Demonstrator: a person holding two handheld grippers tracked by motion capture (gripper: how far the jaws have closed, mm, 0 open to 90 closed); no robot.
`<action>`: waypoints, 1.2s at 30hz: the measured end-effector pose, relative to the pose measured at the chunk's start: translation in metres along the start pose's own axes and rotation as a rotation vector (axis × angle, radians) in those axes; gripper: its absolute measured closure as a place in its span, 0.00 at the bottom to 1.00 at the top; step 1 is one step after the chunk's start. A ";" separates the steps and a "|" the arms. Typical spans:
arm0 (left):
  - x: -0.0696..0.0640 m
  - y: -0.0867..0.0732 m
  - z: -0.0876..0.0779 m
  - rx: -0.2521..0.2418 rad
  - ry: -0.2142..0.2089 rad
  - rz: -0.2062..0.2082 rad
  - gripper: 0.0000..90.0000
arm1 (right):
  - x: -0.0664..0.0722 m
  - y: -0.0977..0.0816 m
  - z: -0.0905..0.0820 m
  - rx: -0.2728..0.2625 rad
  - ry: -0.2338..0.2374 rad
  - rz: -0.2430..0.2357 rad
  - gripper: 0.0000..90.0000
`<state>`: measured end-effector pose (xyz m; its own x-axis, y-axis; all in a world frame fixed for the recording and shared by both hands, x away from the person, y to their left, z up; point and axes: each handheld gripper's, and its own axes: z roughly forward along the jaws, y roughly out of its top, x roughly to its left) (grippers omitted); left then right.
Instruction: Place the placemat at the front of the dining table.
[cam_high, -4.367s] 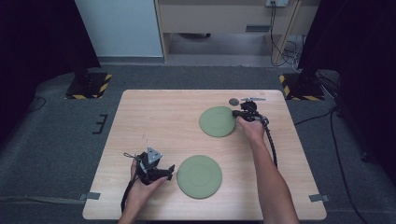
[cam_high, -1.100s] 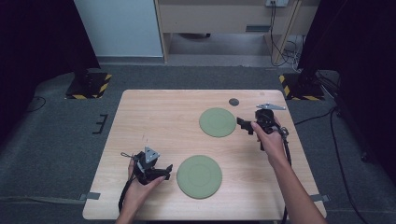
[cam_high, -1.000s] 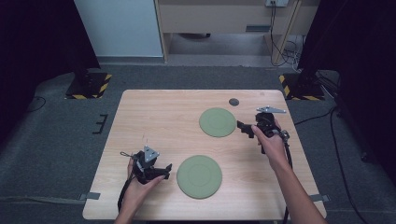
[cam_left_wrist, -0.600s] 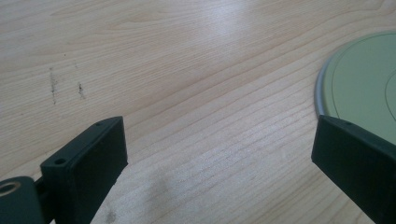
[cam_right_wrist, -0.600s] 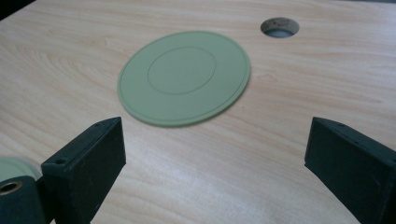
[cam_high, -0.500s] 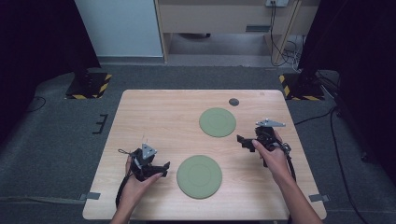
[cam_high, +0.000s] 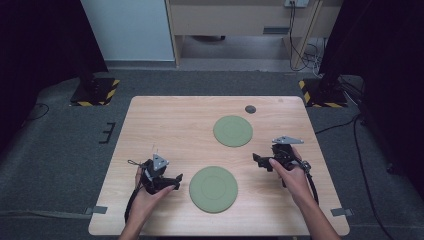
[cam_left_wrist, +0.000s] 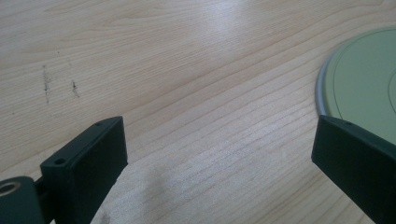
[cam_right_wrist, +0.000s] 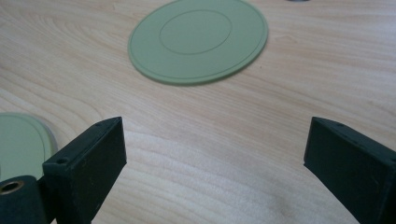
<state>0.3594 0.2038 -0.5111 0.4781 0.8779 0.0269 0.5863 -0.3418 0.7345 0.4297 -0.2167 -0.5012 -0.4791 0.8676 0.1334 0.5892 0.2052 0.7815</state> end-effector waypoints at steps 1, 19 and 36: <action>0.000 0.000 0.000 -0.001 0.000 0.001 0.03 | 0.001 -0.001 0.000 0.002 -0.002 0.000 0.07; -0.002 0.000 0.002 0.004 -0.002 0.005 0.03 | 0.016 -0.022 0.002 0.051 0.012 -0.035 0.07; 0.001 -0.001 0.005 0.007 0.007 -0.002 0.02 | 0.028 -0.031 0.015 0.083 -0.027 -0.072 0.06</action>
<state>0.3623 0.2029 -0.5157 0.4722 0.8810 0.0301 0.5916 -0.3420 0.7301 0.4079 -0.1920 -0.5305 -0.5051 0.8609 0.0610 0.6063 0.3037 0.7350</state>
